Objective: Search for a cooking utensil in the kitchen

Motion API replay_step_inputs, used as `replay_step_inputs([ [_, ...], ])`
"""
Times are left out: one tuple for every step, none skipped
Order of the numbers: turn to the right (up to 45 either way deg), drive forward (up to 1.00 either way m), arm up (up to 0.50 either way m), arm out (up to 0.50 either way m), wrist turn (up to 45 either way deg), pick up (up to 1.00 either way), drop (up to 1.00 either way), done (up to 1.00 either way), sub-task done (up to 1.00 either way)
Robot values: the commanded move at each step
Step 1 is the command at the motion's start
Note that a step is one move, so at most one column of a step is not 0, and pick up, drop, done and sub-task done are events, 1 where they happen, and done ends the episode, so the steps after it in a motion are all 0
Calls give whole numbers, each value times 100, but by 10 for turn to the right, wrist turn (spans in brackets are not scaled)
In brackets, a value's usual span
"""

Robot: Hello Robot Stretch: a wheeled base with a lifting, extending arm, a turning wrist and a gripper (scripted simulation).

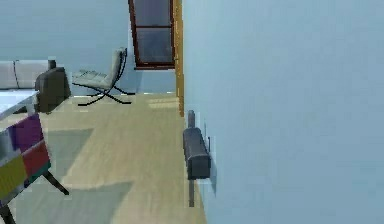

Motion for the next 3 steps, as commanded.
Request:
replay_step_inputs([
  [-240,0,0,0,0,0,0,0,0],
  [0,100,0,0,0,0,0,0,0],
  [0,80,0,0,0,0,0,0,0],
])
